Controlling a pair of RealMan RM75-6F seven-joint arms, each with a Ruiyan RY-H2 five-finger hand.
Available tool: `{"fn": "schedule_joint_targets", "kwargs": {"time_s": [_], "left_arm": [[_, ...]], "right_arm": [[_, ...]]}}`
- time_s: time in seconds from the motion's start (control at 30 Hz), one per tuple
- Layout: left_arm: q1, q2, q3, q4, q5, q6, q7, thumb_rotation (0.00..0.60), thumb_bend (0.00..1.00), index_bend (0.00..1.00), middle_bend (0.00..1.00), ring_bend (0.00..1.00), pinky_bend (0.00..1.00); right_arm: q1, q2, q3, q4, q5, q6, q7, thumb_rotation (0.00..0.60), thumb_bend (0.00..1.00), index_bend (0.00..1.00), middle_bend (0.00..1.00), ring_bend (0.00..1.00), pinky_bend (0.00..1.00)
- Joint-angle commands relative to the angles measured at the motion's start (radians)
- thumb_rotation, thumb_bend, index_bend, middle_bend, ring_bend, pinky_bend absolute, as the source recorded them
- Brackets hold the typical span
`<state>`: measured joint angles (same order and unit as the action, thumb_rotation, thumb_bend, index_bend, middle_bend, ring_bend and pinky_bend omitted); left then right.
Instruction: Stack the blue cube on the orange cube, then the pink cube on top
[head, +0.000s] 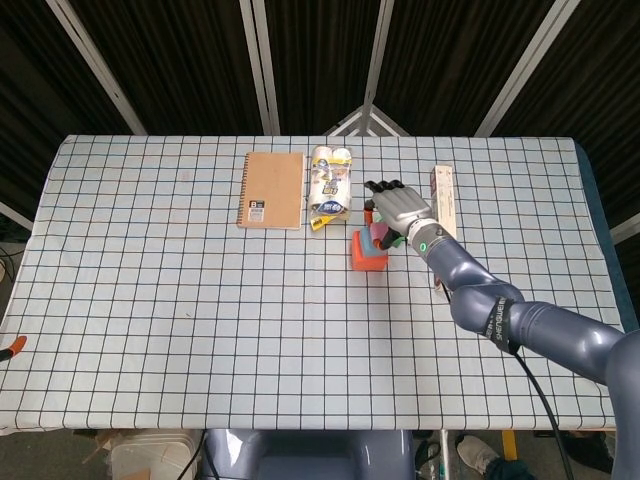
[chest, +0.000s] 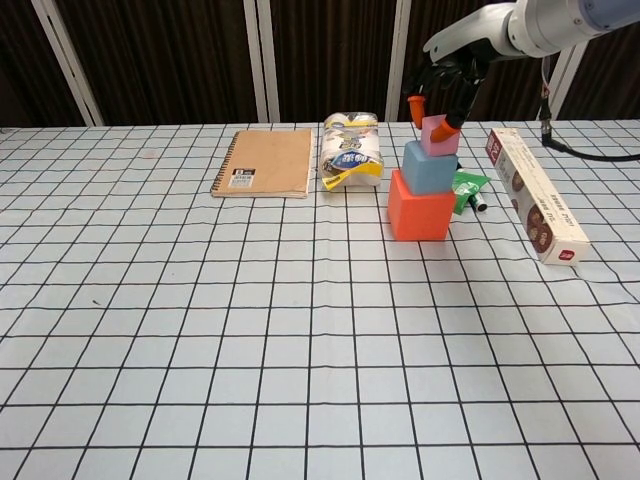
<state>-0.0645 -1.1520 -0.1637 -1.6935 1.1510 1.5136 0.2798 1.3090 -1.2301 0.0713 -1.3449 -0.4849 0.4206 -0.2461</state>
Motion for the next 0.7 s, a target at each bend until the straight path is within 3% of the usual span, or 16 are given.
{"fn": "schedule_joint_targets", "kwargs": {"time_s": [0.03, 0.17, 0.7], "left_arm": [[-0.001, 0.0, 0.0, 0.0, 0.0, -0.002, 0.001, 0.6, 0.13, 0.08, 0.0, 0.0, 0.0], [-0.003, -0.001, 0.001, 0.0, 0.001, -0.003, 0.003, 0.6, 0.13, 0.08, 0.0, 0.0, 0.0], [-0.002, 0.001, 0.001, 0.001, 0.001, -0.004, -0.001, 0.6, 0.13, 0.08, 0.0, 0.0, 0.0]], "right_arm": [[0.003, -0.002, -0.004, 0.001, -0.005, 0.002, 0.01, 0.6, 0.37, 0.49, 0.0, 0.0, 0.0], [0.01, -0.001, -0.013, 0.001, -0.011, 0.007, 0.021, 0.6, 0.37, 0.48, 0.0, 0.0, 0.0], [0.032, 0.018, -0.059, -0.008, -0.02, -0.009, 0.051, 0.6, 0.37, 0.21, 0.0, 0.0, 0.0]]}}
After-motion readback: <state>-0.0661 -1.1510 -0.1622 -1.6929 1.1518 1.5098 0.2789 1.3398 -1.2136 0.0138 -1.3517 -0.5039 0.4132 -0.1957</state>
